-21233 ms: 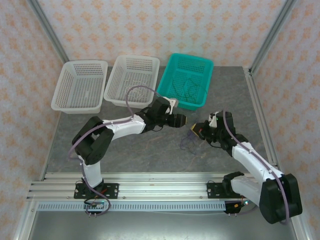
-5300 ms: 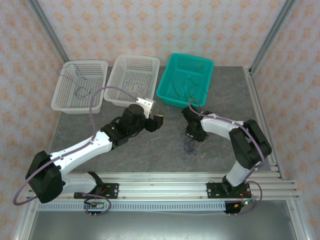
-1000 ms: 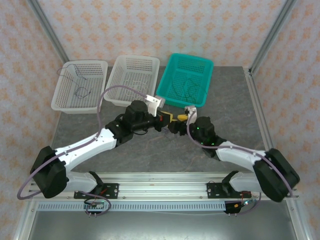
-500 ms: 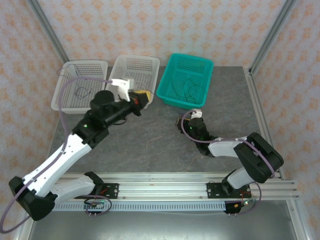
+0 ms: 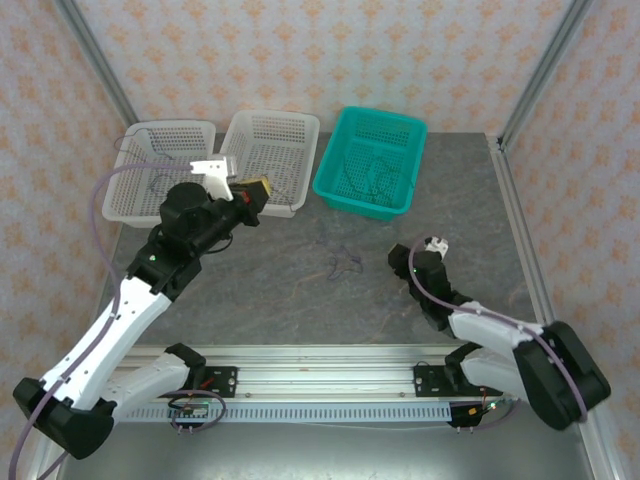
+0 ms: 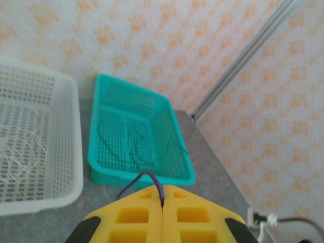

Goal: Untangle the cables

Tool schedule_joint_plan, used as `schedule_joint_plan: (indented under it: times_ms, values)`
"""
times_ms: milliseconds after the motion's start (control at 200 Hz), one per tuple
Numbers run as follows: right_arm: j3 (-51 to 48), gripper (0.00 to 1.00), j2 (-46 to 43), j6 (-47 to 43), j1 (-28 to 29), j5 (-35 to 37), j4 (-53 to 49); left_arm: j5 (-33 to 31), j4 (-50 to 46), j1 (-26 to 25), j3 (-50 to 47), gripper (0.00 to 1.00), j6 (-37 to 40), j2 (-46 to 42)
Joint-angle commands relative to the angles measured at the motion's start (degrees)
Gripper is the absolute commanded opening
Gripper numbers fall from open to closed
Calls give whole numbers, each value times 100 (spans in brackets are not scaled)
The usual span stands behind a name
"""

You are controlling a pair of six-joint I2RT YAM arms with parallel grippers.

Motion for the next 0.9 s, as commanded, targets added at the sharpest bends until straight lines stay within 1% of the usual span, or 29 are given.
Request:
schedule_joint_plan:
  times_ms: [0,60,105,150,210,260,410,505,561,686,746,806,846,896]
  values:
    - [213,71,-474,-1008,35,-1592,316,557,317,17,-243,0,-154,142]
    - [338,81,-666,-1409,162,-2154,286,682,409,10,-280,0,-160,173]
    - [431,87,-735,-1673,373,-2250,277,773,483,10,-288,0,-148,175]
    - [550,90,-706,-1956,602,-2261,284,845,537,1,-285,0,-129,169]
    - [785,91,-498,-2290,872,-2315,343,972,601,-4,-268,0,-79,148]
    - [987,91,-159,-2512,1057,-2325,515,1080,668,-26,-237,0,-40,117]
    - [1594,91,1177,-3006,1514,-2310,1416,1291,676,-120,-50,0,124,-23]
    - [2094,91,2017,-3576,1803,-2273,1812,1398,558,-222,147,0,281,-123]
    - [2289,91,2511,-3803,1866,-2094,2227,1459,521,-316,258,0,387,-177]
    - [2650,92,3498,-3981,1875,-1836,3311,1528,466,-581,466,0,558,-266]
    - [2860,89,3933,-4087,1884,-1818,3486,1546,431,-656,584,0,586,-299]
    - [3038,81,4272,-4090,1883,-1812,3455,1453,354,-697,703,0,613,-342]
    - [3087,71,4463,-4054,1883,-1740,3446,1335,273,-700,787,0,650,-385]
    - [3074,54,4663,-4007,1883,-1609,3454,1115,121,-695,893,0,703,-452]
